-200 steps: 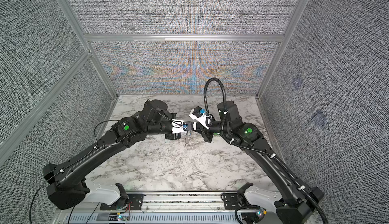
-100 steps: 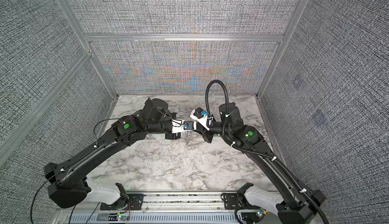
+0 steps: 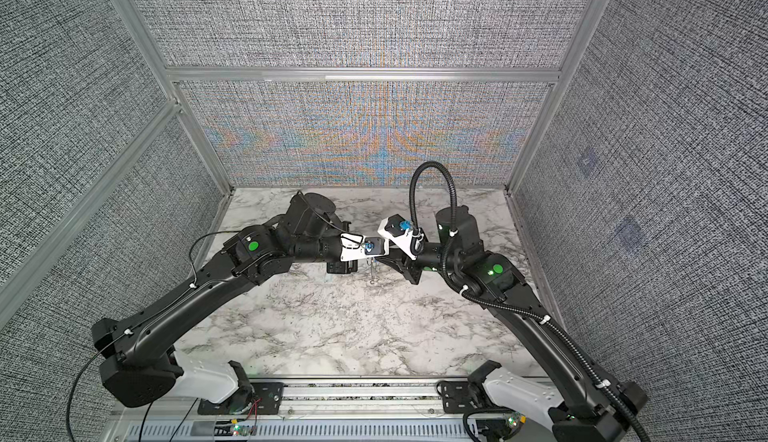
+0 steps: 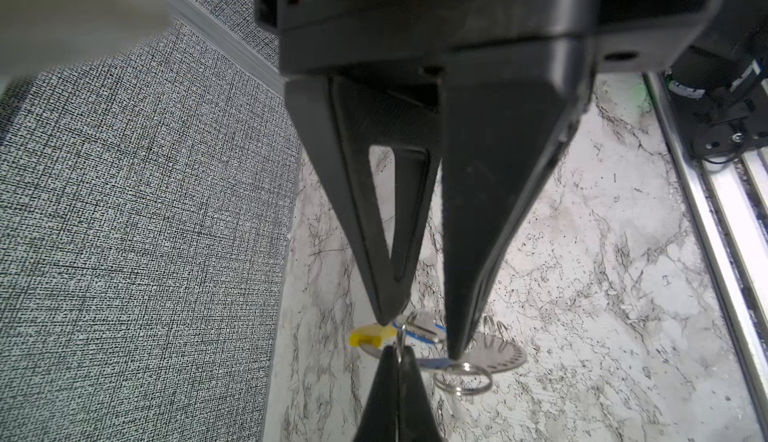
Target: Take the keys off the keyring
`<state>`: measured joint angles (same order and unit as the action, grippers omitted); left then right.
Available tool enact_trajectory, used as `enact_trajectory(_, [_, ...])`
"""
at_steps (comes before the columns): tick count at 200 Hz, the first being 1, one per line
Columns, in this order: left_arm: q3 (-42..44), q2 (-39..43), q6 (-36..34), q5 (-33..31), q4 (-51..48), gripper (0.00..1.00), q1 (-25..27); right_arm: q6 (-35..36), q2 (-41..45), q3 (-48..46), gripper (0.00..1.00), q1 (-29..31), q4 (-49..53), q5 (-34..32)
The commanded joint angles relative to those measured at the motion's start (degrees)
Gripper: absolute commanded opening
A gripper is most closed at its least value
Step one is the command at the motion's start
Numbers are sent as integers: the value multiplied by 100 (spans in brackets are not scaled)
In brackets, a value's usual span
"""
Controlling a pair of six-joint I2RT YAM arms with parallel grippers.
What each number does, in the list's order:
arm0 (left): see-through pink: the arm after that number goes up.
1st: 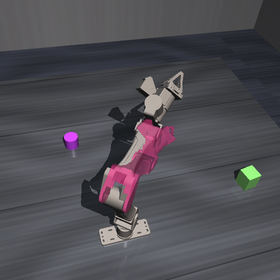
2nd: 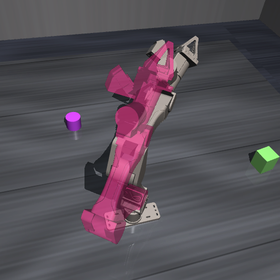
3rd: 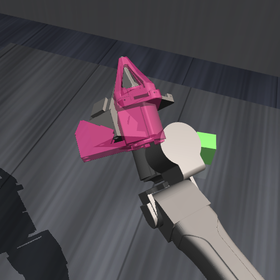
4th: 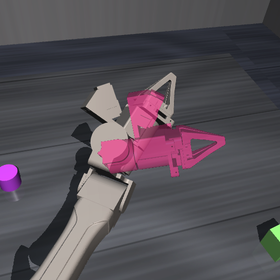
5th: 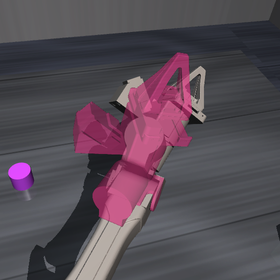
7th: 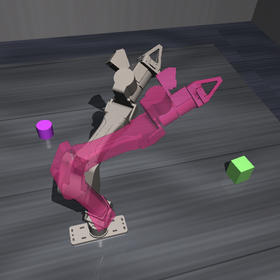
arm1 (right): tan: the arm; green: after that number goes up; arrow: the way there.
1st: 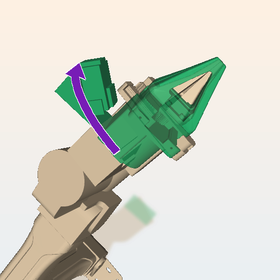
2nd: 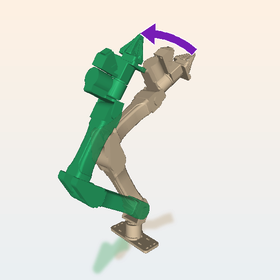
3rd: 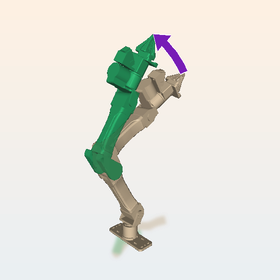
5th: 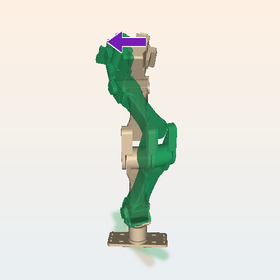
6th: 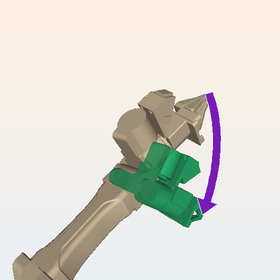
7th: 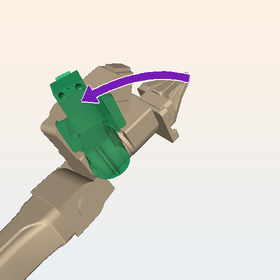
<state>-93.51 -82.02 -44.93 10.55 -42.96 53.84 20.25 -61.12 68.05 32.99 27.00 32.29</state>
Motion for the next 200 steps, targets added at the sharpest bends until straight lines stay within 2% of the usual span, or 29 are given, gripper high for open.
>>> enact_trajectory(1, [-68,-30,78,7,7,0,-6,16,52,-37,30,-2,-143,-77])
enact_trajectory(66, [-138,-78,210,17,5,0,-6,83,286,-252,39,0,-221,-542])
enact_trajectory(122, [-164,-118,348,60,46,0,-9,-120,944,-1219,42,-12,-1263,-1266])
enact_trajectory(169, [-182,-143,589,256,155,0,-65,-378,1179,-1971,42,55,-1975,-1354])
enact_trajectory(200, [-185,-150,701,324,207,0,-93,-398,1208,-2255,42,227,-2358,-1870])
